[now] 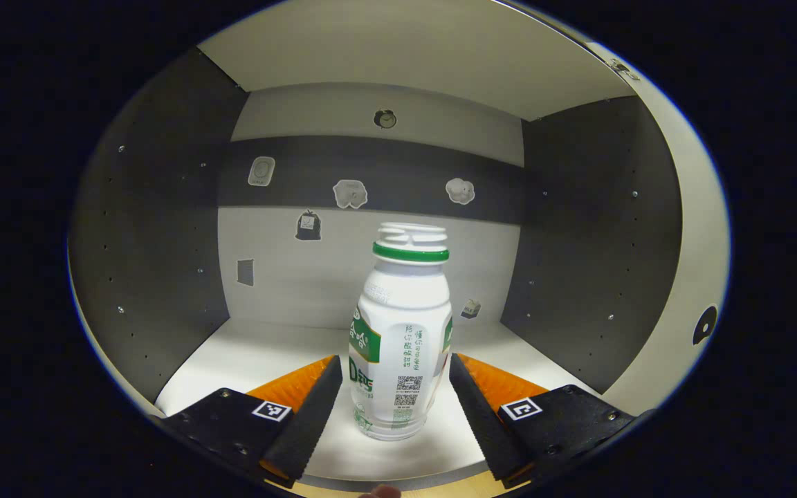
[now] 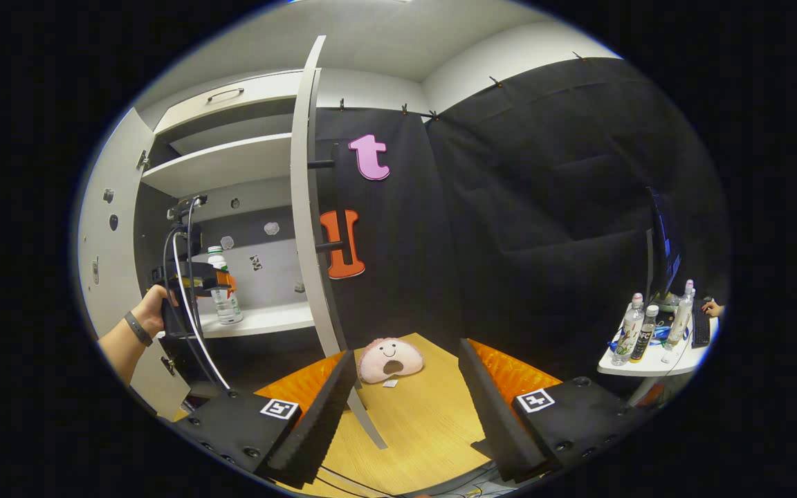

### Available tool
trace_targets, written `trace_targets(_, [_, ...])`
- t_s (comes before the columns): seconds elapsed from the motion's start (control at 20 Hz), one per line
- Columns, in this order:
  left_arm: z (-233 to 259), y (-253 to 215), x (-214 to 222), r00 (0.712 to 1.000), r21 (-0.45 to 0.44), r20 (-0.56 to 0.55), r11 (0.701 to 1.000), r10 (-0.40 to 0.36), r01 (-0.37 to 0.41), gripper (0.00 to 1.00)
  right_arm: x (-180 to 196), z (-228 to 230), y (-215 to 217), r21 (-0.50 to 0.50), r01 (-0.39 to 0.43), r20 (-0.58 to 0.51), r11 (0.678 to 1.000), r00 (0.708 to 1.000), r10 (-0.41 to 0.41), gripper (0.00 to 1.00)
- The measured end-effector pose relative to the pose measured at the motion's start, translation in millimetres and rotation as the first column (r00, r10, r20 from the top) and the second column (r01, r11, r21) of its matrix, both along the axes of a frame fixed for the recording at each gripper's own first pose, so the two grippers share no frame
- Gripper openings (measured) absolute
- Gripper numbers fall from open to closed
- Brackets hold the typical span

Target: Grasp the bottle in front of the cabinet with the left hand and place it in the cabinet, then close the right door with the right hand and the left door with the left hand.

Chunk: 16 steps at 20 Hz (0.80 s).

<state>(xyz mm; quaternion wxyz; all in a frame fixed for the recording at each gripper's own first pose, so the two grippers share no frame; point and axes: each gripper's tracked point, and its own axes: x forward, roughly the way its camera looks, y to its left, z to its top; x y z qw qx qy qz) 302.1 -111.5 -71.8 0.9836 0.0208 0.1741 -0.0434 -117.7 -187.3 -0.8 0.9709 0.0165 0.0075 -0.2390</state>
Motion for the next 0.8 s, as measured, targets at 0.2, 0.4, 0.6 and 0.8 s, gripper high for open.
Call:
trace_targets(0.2, [39.8,7.6,-26.8,0.994,-0.035,0.102,0.999,0.030,-0.027,0.95,6.5,4.1,1.8,-0.005,-0.025,0.013,1.000,1.000,0.025,0.98])
trace_targets(0.4, [91.9,9.4,-55.6,0.971,-0.045,0.236,0.999,0.017,-0.007,0.95,11.2,5.9,6.7,-0.006,-0.066,0.017,0.998,0.998,0.066,0.98])
trace_targets(0.6, [122.1,11.5,-101.9,0.959,-0.056,0.283,0.998,0.006,0.010,0.95,14.1,10.1,11.3,-0.011,-0.114,0.020,0.993,0.993,0.114,0.98])
trace_targets(0.8, [127.6,18.4,-147.8,0.953,-0.070,0.303,0.997,0.013,0.009,0.95,19.5,10.1,14.4,-0.016,-0.174,0.008,0.985,0.985,0.175,0.98])
